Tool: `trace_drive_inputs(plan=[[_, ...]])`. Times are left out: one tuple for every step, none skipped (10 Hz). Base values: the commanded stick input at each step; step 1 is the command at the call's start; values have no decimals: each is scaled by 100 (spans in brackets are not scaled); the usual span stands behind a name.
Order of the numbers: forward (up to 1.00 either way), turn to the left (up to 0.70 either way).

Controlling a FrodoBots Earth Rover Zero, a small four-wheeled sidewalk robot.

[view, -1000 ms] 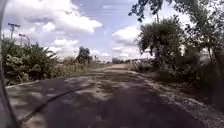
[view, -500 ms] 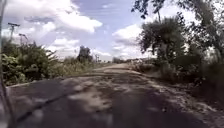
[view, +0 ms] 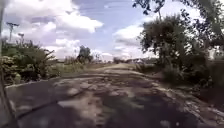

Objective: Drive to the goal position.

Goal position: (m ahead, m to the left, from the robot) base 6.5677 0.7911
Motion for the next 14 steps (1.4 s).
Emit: trace_drive_inputs(plan=[[70,0],[70,0],[70,0],[70,0],[70,0],[70,0],[70,0],[70,0],[70,0],[70,0],[70,0],[70,0],[70,0],[70,0]])
